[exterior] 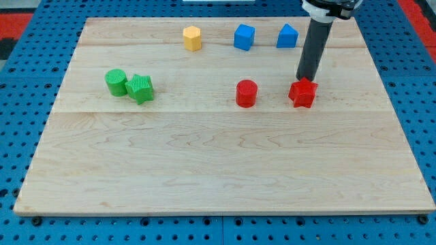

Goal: Separate the green star and green circle

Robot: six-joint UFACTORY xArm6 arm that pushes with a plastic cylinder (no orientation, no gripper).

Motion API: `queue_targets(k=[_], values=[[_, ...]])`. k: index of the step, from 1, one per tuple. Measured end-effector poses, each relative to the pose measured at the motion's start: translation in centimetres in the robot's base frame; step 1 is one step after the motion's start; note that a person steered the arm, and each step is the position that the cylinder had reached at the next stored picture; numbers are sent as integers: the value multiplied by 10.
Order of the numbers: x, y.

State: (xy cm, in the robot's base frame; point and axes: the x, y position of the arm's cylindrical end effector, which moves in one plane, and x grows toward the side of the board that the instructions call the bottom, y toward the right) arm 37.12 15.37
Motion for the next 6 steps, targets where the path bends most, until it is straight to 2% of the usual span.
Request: queue_targets(k=[1, 2, 4, 5, 6], values=[[1, 0], [-35, -19], [-30, -207], [0, -291], [7, -367]])
